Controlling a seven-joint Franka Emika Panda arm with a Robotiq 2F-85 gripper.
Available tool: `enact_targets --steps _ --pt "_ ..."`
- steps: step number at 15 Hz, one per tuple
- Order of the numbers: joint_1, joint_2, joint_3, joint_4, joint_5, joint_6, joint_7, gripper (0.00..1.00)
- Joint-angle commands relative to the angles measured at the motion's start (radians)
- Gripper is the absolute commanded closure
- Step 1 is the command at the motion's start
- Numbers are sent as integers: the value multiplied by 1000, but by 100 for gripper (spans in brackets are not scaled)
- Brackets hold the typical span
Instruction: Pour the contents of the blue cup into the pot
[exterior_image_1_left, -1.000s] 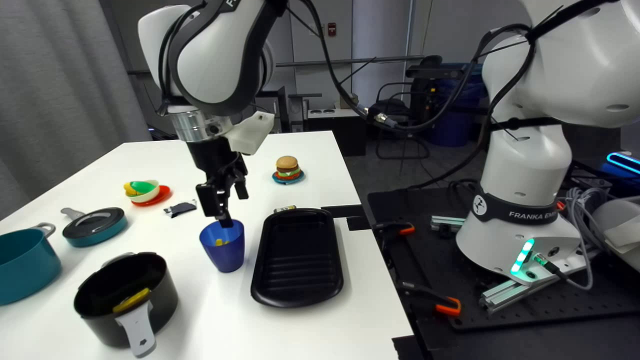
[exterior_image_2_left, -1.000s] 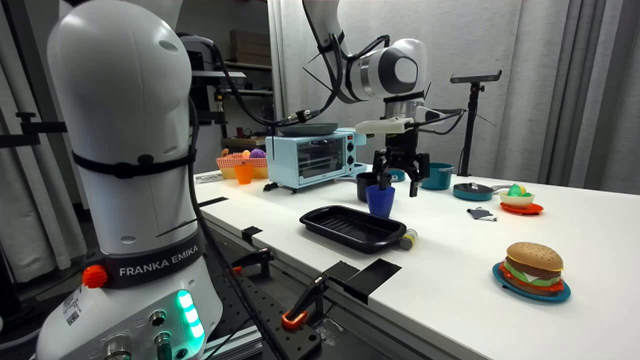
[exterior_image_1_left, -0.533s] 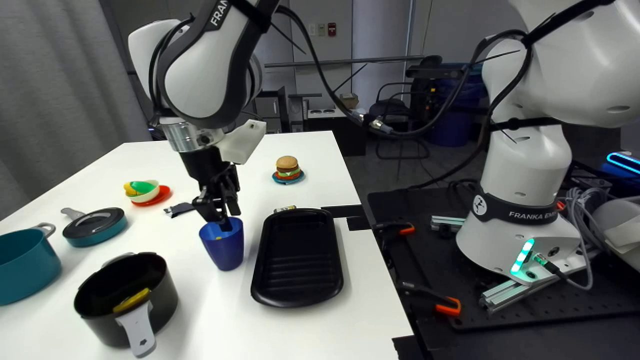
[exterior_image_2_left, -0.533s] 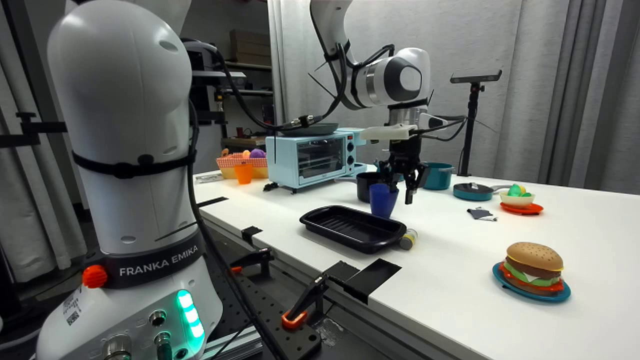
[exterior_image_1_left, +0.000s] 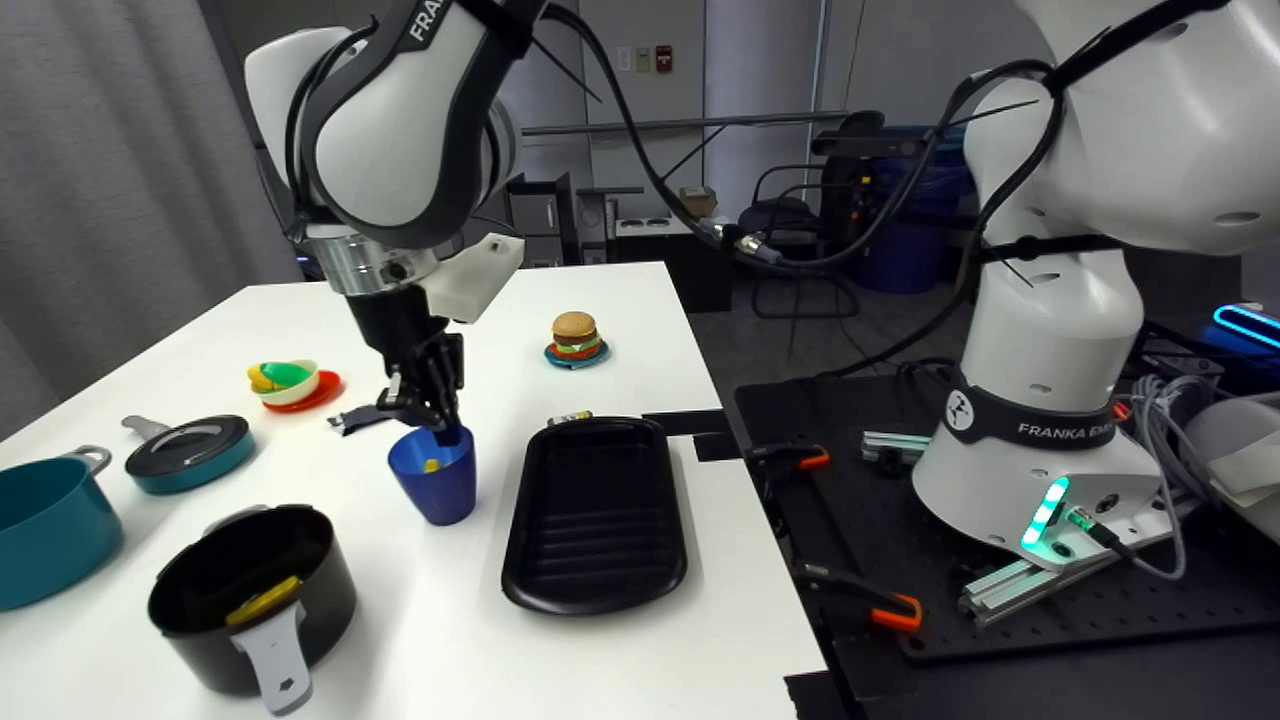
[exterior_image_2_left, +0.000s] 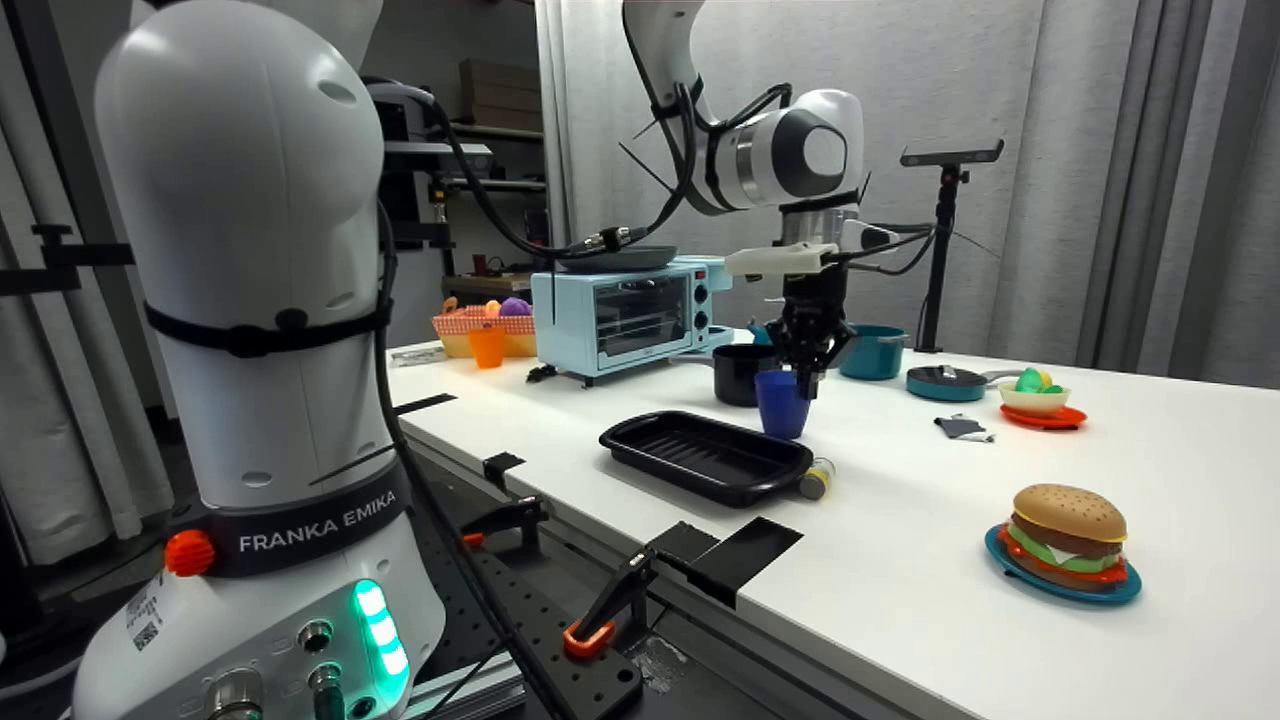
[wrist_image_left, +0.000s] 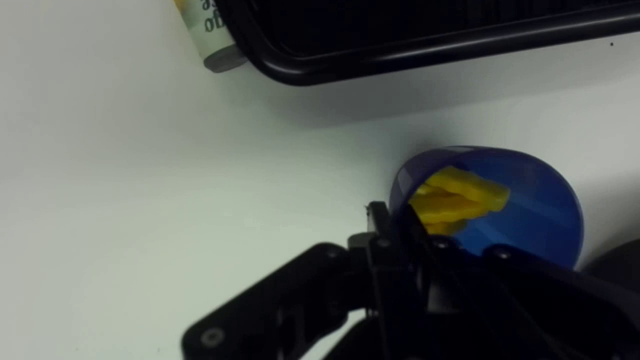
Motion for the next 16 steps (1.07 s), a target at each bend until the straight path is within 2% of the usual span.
enact_targets --steps 1,10,16 --pt "22 -17 -17 -6 -35 17 56 99" --pt "63 -35 -11 29 -85 15 157 99" --pt "138 -29 -28 106 -218 19 317 99"
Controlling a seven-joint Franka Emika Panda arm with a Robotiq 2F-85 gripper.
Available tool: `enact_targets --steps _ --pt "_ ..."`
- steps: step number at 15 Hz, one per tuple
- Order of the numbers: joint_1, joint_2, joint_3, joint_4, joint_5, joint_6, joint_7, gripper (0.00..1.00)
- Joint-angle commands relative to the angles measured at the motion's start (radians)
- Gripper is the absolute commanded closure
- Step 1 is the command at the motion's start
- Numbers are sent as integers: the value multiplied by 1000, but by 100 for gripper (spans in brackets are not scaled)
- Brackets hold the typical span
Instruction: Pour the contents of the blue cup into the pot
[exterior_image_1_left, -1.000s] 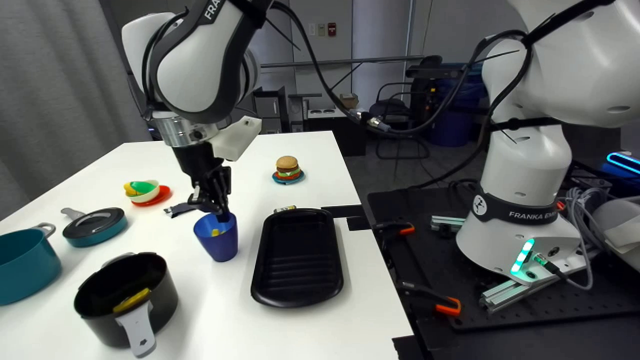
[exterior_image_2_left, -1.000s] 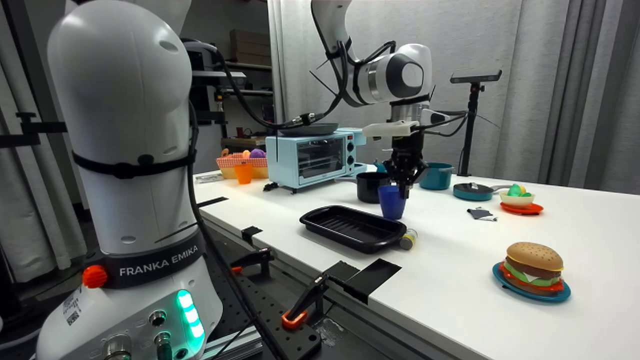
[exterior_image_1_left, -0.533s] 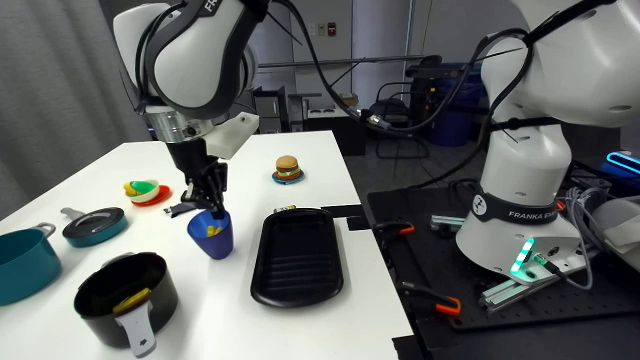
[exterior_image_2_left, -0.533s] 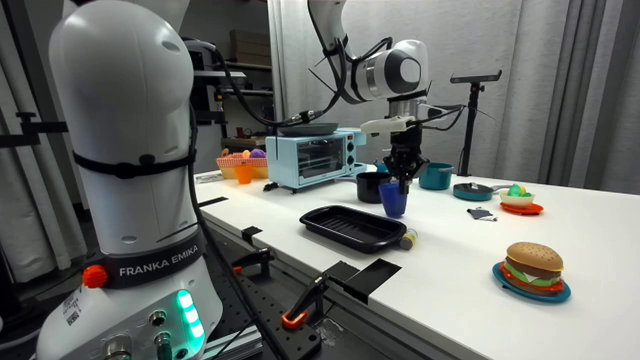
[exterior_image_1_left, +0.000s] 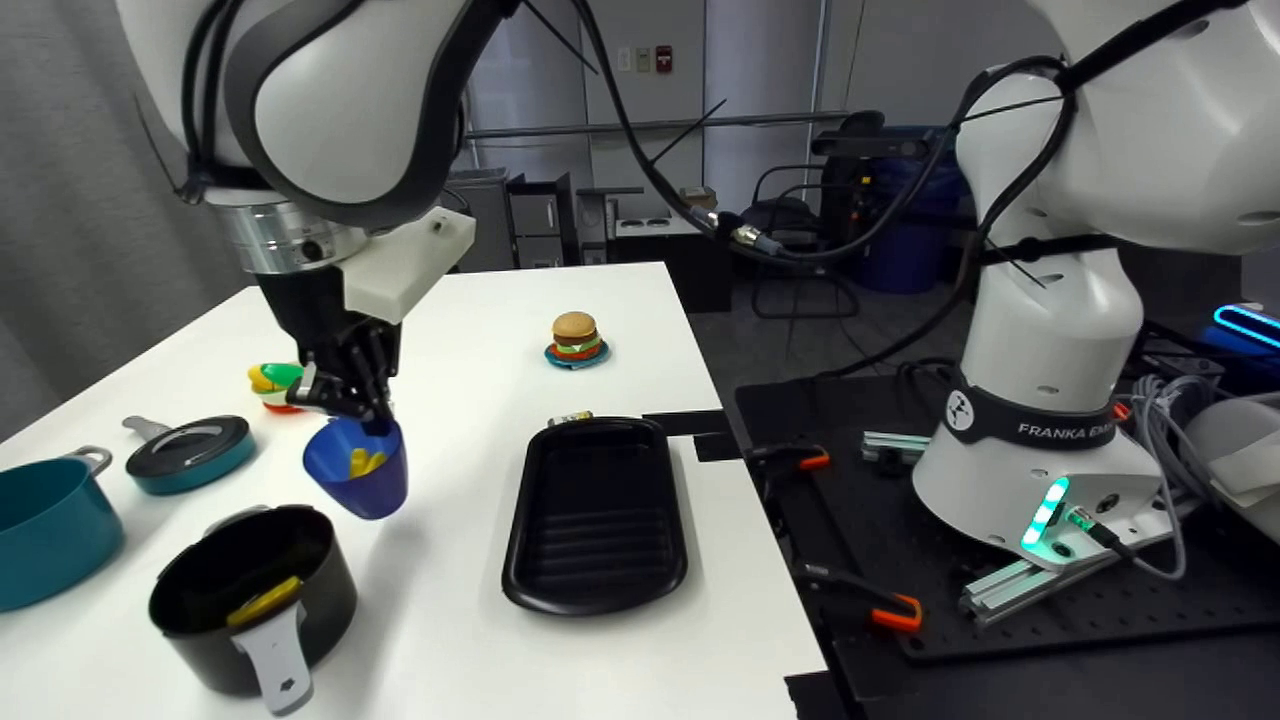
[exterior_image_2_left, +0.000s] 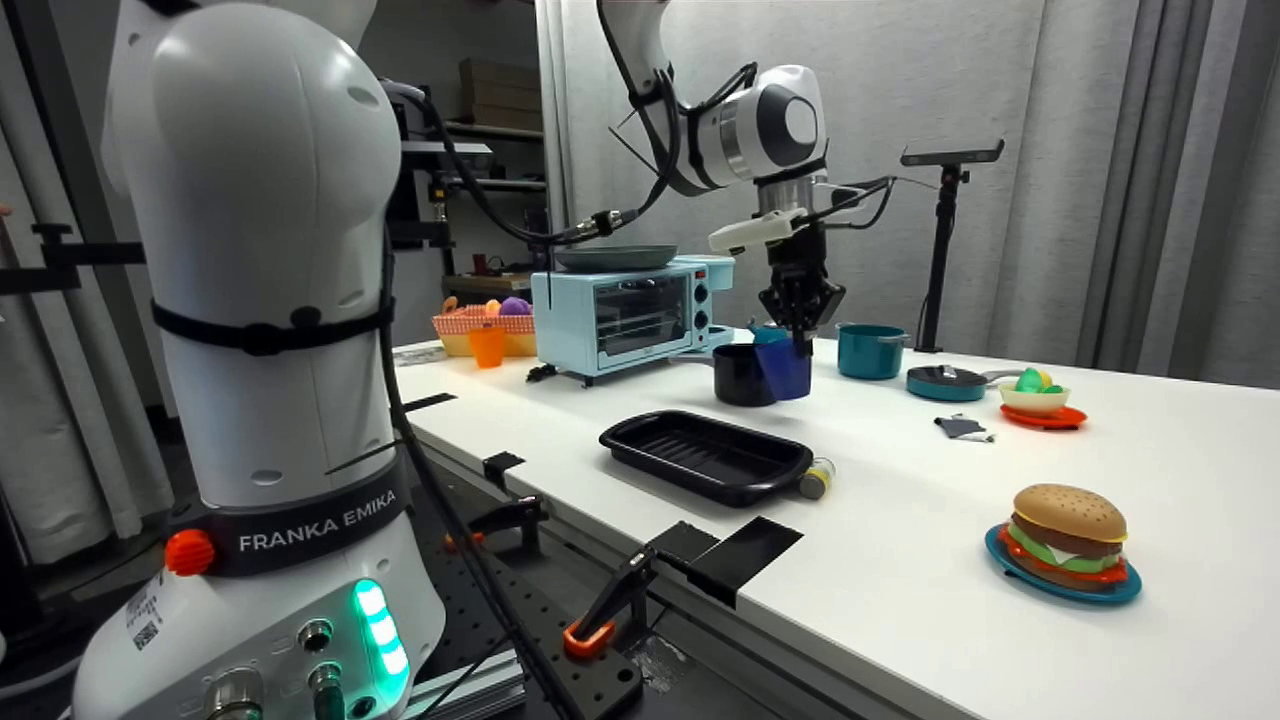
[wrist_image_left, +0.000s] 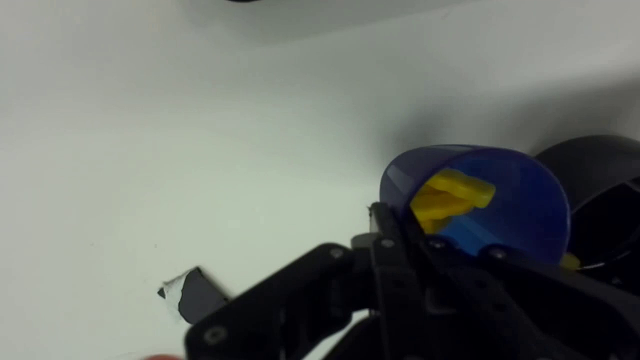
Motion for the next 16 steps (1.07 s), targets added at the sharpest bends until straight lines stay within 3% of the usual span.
enact_targets --steps 1,9,16 --pt "54 -12 -32 40 -116 14 122 99" --pt "104 -14 -59 82 -381 -44 269 99" --pt "148 27 -33 83 -428 -54 280 99"
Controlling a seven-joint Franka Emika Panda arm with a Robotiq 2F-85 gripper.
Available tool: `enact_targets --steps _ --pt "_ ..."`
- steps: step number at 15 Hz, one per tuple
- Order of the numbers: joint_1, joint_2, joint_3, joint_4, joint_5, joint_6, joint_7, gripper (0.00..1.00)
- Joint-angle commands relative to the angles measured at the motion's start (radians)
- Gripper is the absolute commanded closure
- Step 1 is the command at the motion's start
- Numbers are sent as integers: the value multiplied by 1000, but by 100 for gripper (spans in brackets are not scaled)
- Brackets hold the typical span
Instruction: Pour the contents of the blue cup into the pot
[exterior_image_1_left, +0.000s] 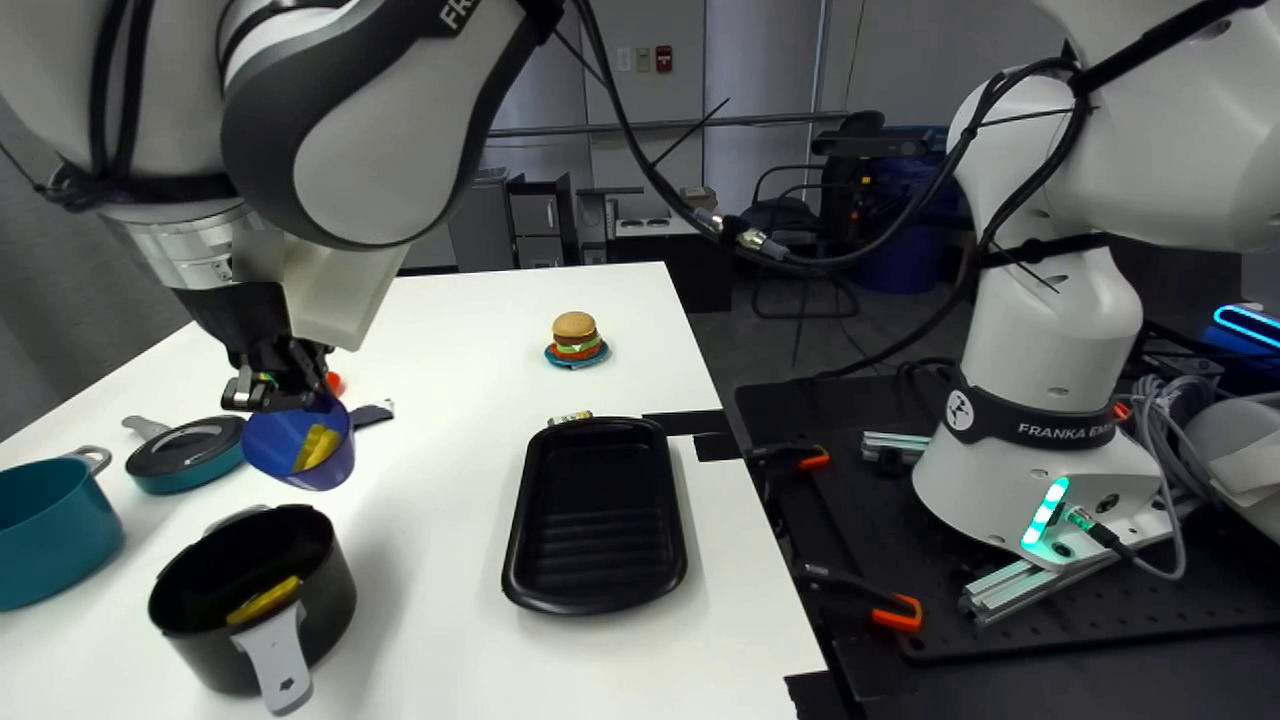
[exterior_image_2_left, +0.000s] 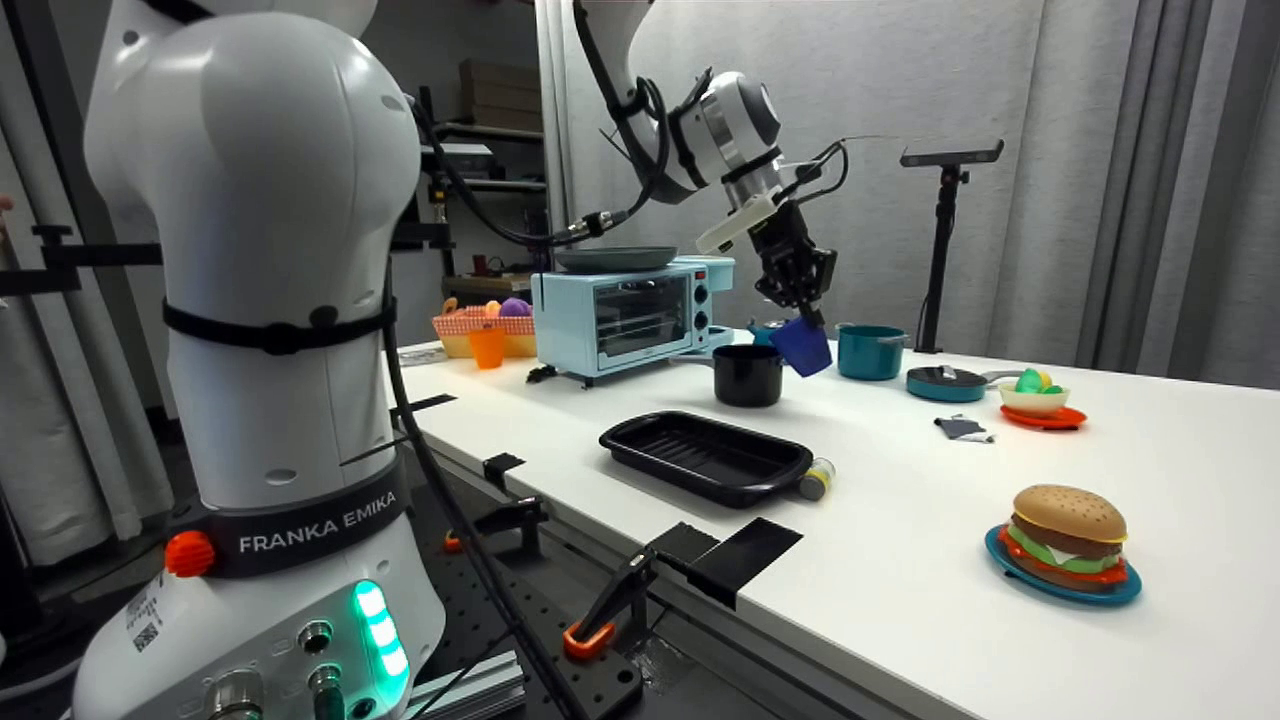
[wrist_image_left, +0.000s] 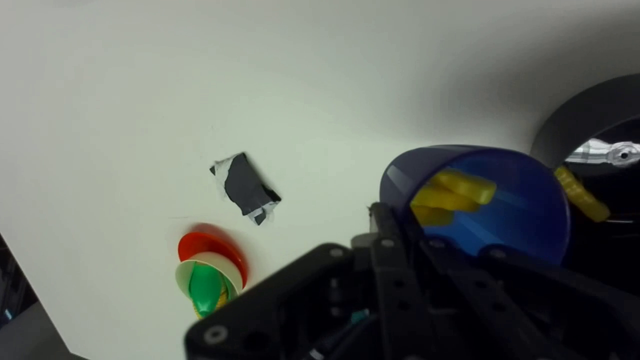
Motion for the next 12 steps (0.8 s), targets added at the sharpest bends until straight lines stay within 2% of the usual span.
enact_targets --steps 1,4,12 --pt "34 12 3 12 -41 -28 35 99" --pt "64 13 -1 8 -89 -25 53 99" --pt "110 2 22 0 -384 -63 246 99"
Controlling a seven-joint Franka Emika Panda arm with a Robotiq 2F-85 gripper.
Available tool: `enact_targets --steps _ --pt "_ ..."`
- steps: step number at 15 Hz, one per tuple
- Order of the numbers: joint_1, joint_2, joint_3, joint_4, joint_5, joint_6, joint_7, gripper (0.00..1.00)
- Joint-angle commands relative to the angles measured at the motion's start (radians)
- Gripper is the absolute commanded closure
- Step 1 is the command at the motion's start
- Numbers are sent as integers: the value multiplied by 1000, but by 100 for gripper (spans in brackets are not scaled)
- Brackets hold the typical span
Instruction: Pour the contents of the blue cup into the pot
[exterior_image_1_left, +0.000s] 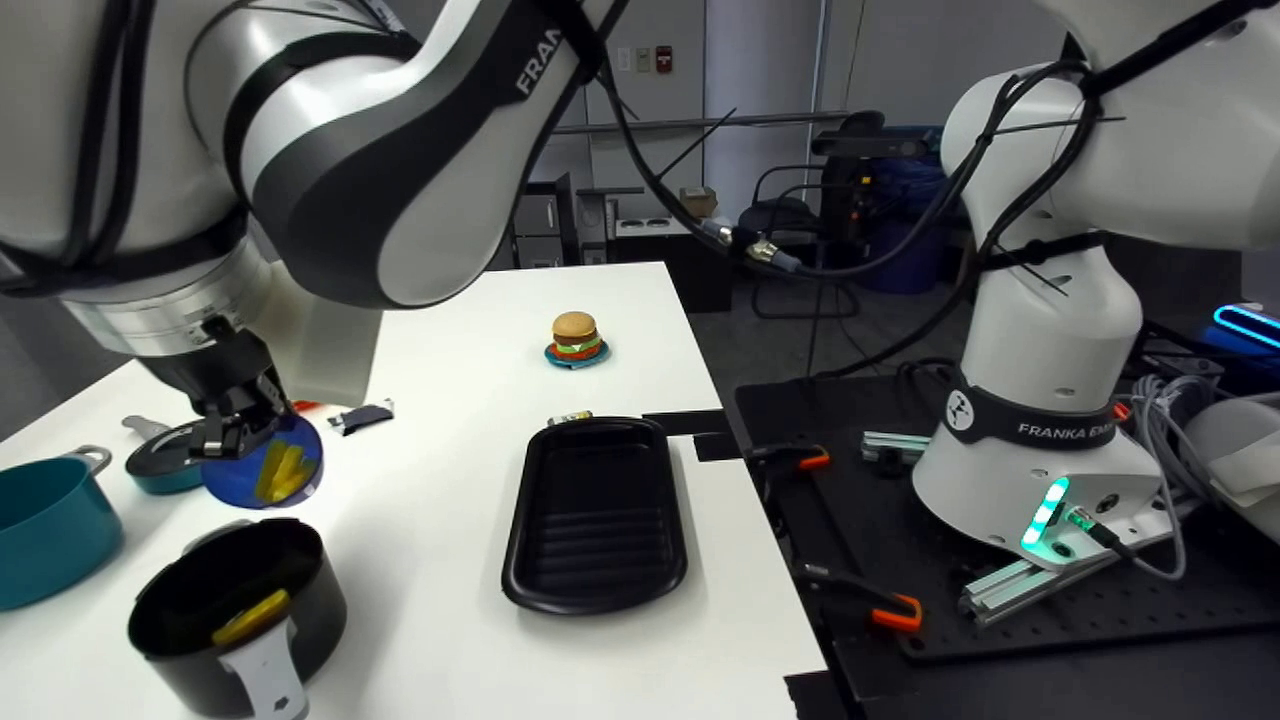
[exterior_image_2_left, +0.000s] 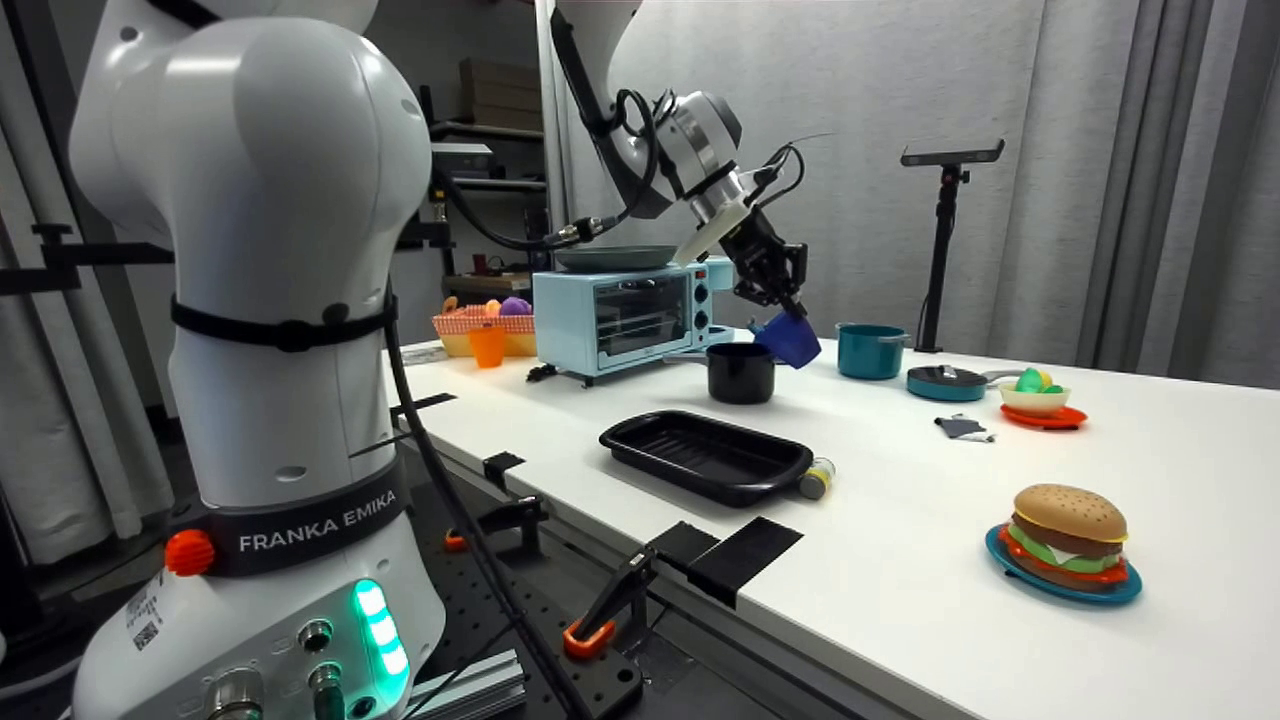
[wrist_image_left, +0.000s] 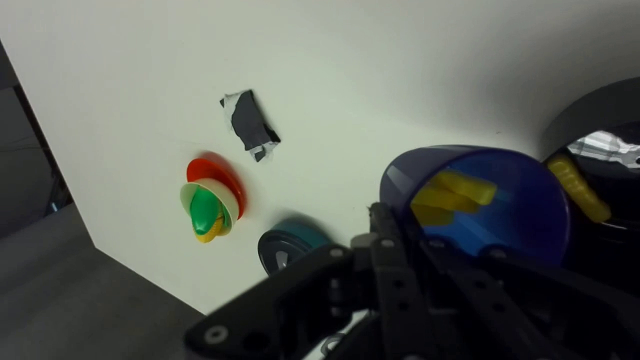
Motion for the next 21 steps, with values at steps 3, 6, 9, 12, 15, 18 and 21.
enact_targets --steps 3,6,9,12,15,18,21 --pt "28 -13 43 -6 -216 -87 197 99" --pt "31 -2 87 -9 -294 -146 276 99" --pt "34 11 126 -11 -363 -211 324 99" --pt "35 32 156 -15 -430 -277 355 99" --pt "33 60 178 -14 -486 -339 361 99" --pt "29 83 194 -10 -504 -395 345 99" --pt "27 97 204 -7 -515 -431 340 99"
